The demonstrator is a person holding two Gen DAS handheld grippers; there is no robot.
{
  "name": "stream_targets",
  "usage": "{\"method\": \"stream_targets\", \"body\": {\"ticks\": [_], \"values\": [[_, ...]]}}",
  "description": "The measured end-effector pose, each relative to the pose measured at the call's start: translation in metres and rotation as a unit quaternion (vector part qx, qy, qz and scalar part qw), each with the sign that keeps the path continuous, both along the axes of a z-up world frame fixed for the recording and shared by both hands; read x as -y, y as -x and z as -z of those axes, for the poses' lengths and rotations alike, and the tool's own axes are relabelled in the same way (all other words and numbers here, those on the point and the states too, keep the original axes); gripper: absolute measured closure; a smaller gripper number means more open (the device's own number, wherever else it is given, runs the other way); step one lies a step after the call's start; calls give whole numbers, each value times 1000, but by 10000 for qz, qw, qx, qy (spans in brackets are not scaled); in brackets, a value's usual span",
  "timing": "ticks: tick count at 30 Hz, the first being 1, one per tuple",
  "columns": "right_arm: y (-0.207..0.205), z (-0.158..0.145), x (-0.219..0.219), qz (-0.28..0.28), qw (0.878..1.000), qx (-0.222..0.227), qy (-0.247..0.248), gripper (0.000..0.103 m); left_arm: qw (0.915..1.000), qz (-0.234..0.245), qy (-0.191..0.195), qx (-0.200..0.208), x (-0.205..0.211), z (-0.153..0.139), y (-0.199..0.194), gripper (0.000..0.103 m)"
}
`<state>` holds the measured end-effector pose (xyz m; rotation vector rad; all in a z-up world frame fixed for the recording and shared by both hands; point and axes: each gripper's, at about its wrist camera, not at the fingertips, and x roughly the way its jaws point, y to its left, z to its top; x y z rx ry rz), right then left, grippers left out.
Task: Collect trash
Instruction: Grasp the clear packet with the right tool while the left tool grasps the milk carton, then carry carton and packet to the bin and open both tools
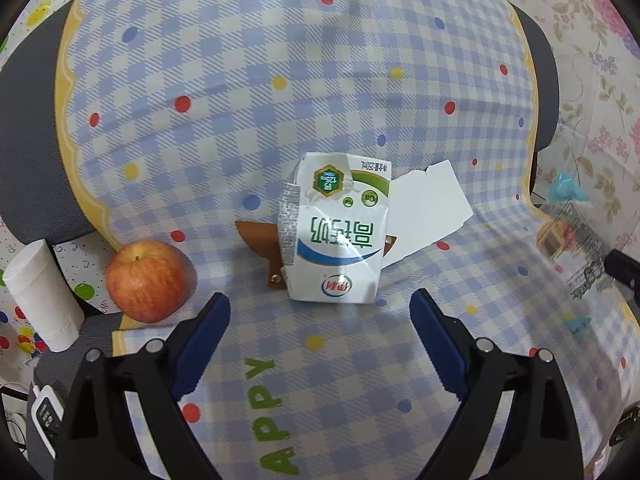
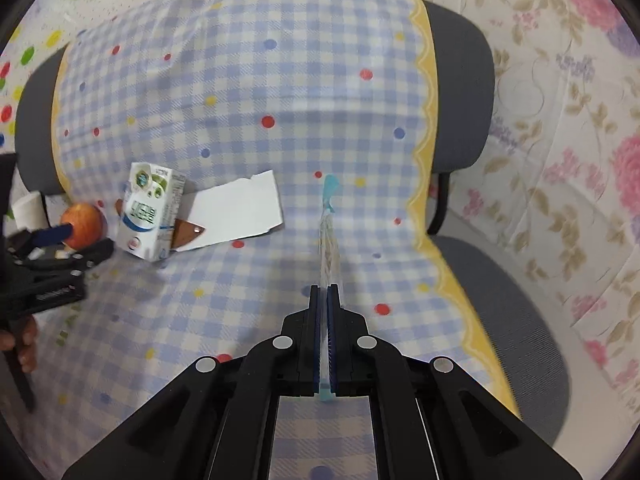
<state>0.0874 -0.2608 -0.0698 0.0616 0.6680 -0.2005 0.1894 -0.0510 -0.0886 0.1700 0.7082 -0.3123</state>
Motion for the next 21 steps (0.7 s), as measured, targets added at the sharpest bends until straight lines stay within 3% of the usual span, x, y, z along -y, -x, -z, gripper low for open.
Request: {"method": "stream_targets", "body": {"ticks": [8, 15, 18, 21], "values": [[-11, 1, 7, -179, 9962, 424, -742, 100, 9992, -162, 9, -373, 16, 19, -35, 15], [-19, -4, 7, -263, 9948, 504, -848, 100, 9987, -253, -258, -362, 35, 21, -57, 15], [-17, -6, 6, -245, 9946, 540, -847, 100, 9982, -241, -320, -446, 39, 23, -65, 25], [-11, -9, 5, -232, 9945, 584, -836, 100, 9986, -82, -167, -496, 37, 22, -69, 27]]}}
